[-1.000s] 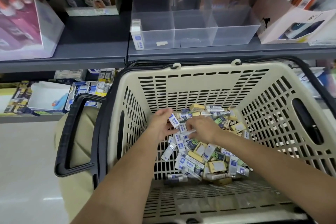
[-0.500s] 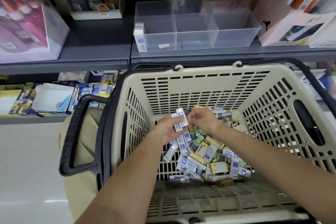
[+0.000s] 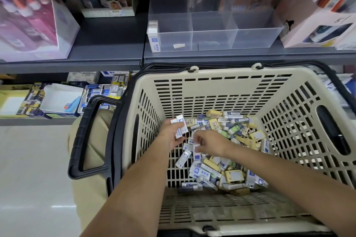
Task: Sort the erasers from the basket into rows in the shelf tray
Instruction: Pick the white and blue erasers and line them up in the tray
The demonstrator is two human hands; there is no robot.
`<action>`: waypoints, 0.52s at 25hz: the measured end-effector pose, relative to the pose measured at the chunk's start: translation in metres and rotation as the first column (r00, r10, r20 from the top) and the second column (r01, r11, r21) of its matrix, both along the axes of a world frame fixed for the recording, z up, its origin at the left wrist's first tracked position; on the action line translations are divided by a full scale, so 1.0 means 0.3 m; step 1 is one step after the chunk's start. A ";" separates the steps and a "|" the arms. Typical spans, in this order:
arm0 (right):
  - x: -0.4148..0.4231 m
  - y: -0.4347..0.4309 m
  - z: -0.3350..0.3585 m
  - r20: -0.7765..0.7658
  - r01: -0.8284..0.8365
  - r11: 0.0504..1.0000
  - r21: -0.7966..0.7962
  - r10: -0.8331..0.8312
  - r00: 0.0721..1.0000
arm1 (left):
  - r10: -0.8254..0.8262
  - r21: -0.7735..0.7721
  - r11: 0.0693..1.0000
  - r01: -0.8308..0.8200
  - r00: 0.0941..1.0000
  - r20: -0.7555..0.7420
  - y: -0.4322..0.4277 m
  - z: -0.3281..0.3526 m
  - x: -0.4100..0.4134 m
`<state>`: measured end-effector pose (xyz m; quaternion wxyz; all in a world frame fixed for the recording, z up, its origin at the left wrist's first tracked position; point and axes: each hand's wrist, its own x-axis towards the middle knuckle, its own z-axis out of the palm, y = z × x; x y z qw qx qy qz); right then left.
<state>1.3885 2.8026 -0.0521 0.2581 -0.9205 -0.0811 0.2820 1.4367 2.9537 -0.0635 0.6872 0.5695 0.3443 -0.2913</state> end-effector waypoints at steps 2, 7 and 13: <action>0.024 -0.031 0.025 -0.084 0.254 0.948 0.189 -0.242 0.967 | -0.002 -0.001 1.000 0.002 1.000 -0.017 -0.001 -0.002 0.002; 0.087 -0.057 0.071 -0.304 0.701 0.542 0.464 -0.646 0.700 | -0.086 -0.211 0.975 0.065 0.992 -0.088 -0.016 0.011 0.001; 0.060 0.003 0.028 -0.240 0.601 0.682 0.418 -0.555 0.797 | -0.081 -0.304 0.950 0.068 0.996 -0.031 -0.010 0.004 0.005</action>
